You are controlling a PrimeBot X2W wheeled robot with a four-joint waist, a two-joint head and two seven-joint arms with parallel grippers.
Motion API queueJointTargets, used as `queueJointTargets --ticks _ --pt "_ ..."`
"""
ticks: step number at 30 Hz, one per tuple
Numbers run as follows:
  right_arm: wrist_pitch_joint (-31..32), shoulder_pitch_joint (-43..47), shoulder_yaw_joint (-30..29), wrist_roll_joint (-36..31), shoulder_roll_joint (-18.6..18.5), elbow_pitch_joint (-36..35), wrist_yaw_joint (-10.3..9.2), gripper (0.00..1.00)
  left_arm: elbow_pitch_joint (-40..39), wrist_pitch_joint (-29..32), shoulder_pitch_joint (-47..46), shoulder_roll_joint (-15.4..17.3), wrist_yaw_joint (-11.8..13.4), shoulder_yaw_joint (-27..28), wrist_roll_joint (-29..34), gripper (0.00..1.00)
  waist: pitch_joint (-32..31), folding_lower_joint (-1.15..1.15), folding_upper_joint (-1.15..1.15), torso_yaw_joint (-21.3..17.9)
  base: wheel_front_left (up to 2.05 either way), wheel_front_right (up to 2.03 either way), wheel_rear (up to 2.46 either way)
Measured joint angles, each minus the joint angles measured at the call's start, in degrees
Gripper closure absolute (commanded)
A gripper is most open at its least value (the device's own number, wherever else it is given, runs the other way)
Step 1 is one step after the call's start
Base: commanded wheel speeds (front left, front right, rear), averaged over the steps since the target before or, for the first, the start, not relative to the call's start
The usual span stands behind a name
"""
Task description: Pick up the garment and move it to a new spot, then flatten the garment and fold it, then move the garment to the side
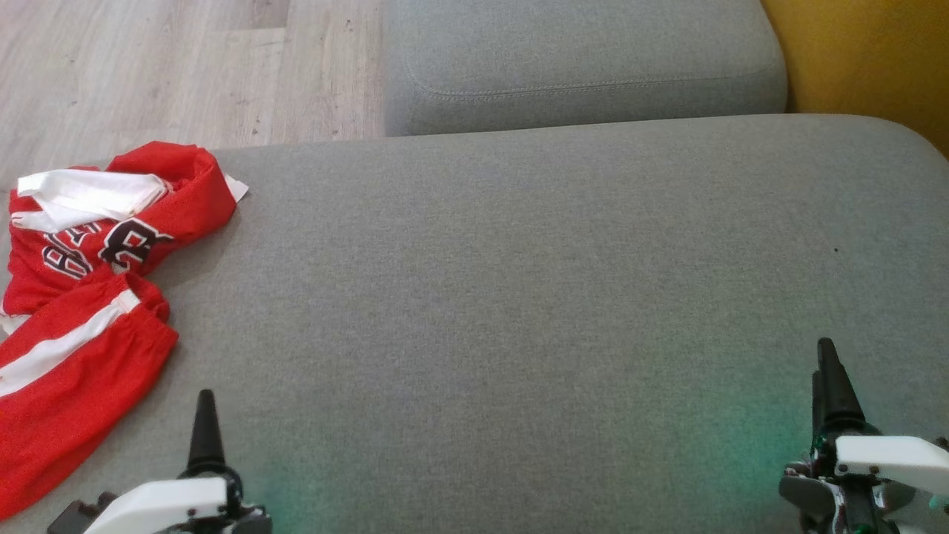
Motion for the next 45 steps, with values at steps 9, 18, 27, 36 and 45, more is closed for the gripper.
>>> queueJointTargets --ticks 9,18,27,36,45 --pt "-1.48 0.25 1.65 -8.05 -0.01 -1.96 0.0 0.0 -1.63 -1.3 0.07 0.0 1.01 -1.69 8.75 0.0 -0.26 0.0 0.0 0.41 0.0 0.0 0.0" --pt "-2.75 1.51 2.94 -14.74 -0.01 -2.35 0.0 0.0 -2.24 -2.76 0.54 0.02 1.85 -2.64 15.55 0.0 -0.42 0.0 0.0 0.82 0.0 0.0 0.0" --pt "-4.09 1.91 4.39 -21.92 -0.01 -2.35 0.0 0.0 -2.75 -4.15 2.04 0.05 2.52 -4.16 22.45 0.0 -0.61 0.0 0.0 1.08 0.0 0.0 0.0" --pt "-5.6 2.17 5.84 -28.86 -0.01 -2.36 0.0 0.0 -2.42 -5.67 2.16 0.22 3.04 -5.94 29.82 0.0 -0.68 0.0 0.0 1.31 0.0 0.0 0.0" --pt "-7.19 2.18 7.06 -36.0 -0.02 -2.53 0.01 0.0 -1.56 -7.16 2.2 0.44 4.02 -6.57 35.95 0.0 -0.85 0.0 0.0 1.54 0.0 0.0 0.0"
